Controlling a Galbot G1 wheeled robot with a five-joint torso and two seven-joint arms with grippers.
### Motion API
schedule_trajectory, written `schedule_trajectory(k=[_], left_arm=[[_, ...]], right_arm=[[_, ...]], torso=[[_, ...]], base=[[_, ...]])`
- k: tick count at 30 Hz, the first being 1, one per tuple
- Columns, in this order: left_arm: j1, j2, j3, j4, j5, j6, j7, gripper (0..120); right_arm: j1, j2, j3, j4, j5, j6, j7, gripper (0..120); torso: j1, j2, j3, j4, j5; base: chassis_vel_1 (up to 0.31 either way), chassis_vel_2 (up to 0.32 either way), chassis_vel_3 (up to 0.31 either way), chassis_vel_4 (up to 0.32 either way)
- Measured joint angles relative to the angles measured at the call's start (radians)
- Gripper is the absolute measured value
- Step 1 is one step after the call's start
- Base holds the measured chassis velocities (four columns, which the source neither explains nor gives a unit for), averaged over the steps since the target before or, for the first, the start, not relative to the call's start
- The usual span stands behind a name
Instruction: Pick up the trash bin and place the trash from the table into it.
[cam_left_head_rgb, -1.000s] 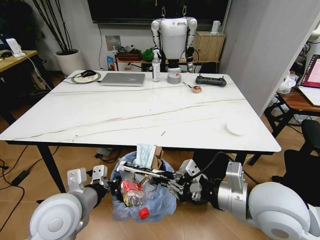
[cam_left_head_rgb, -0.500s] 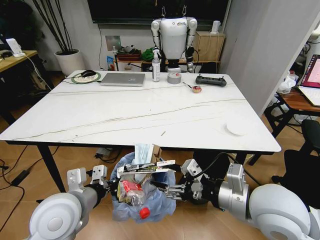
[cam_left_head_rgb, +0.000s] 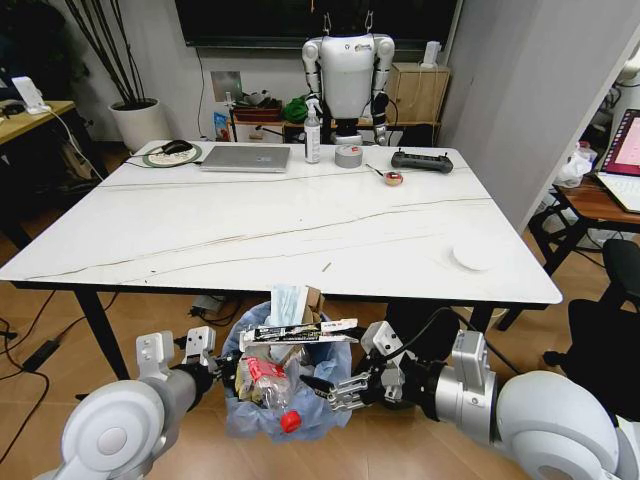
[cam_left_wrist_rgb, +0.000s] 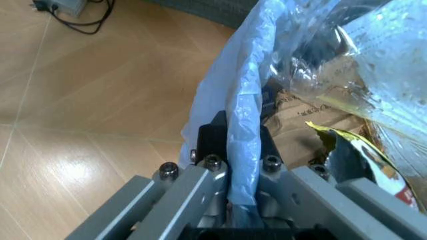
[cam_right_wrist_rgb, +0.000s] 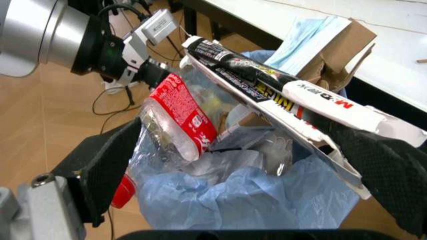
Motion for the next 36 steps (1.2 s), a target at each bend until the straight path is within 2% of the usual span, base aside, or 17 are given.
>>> schedule_trajectory(k=[5, 9, 14, 36], left_arm=[[-0.001, -0.003, 0.004, 0.003, 0.0, 0.0, 0.0, 0], [-0.003, -0.003, 0.007, 0.004, 0.0, 0.0, 0.0, 0], [-0.009, 0.004, 0.009, 0.008, -0.003, 0.0, -0.001, 0], [-0.027, -0.001, 0.022, 0.019, -0.014, 0.0, -0.002, 0]], right_arm=[[0.001, 0.005, 0.0, 0.0, 0.012, -0.007, 0.012, 100], [-0.003, 0.017, -0.005, 0.0, 0.079, -0.057, 0.116, 100], [0.006, 0.026, -0.003, 0.0, 0.256, -0.104, 0.284, 100], [0.11, 0.061, 0.0, 0.0, 0.265, -0.08, 0.272, 100]], torso=[[0.0, 0.0, 0.0, 0.0, 0.0], [0.0, 0.0, 0.0, 0.0, 0.0], [0.0, 0.0, 0.0, 0.0, 0.0], [0.0, 0.0, 0.0, 0.0001, 0.0]], base=[[0.0, 0.0, 0.0, 0.0], [0.0, 0.0, 0.0, 0.0], [0.0, 0.0, 0.0, 0.0], [0.0, 0.0, 0.0, 0.0]])
